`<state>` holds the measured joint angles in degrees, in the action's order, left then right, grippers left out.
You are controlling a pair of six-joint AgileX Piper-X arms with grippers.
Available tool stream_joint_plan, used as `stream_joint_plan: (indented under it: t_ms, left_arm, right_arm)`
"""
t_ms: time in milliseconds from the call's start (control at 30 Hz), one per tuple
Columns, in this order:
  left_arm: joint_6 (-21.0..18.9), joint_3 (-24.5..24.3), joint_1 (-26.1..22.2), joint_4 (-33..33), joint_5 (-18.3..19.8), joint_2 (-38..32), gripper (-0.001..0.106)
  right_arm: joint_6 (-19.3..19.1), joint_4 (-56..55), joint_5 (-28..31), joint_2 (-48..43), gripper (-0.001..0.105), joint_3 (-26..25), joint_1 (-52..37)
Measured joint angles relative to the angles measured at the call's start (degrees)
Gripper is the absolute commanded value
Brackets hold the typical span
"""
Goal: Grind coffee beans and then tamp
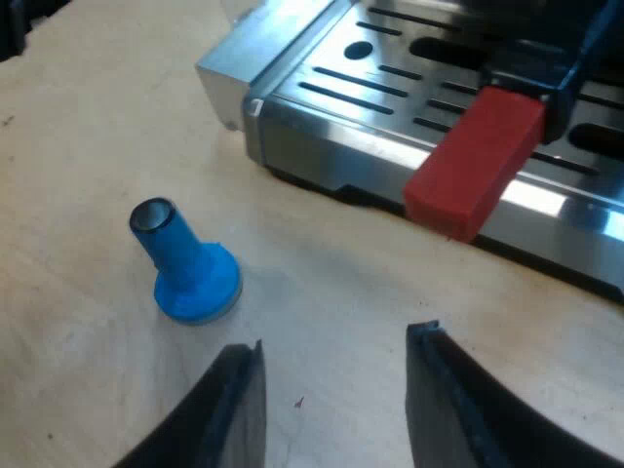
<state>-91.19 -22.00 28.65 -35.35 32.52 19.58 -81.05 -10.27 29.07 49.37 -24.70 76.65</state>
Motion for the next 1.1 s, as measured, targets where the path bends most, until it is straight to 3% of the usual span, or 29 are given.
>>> stream_joint_plan:
  t_ms: [133, 233, 833, 1100]
  left_arm:
    - [0.0, 0.0, 0.0, 0.0, 0.0, 0.0, 0.084]
    - [0.0, 0.3, 0.0, 0.5, 0.0, 0.0, 0.084]
    - [0.0, 1.1, 0.0, 1.3, 0.0, 0.0, 0.084]
    - [0.0, 1.1, 0.0, 1.3, 0.0, 0.0, 0.084]
  right_arm:
    - [0.0, 2.2, 3.8, 0.0, 0.009, 1.7, 1.6]
    - [0.1, 4.1, 4.3, -0.1, 0.003, 3.2, 1.6]
    - [0.1, 8.4, 3.7, -0.1, 0.002, 4.5, 1.6]
    - [0.1, 14.0, 6.7, 7.0, 0.002, 4.4, 1.6]
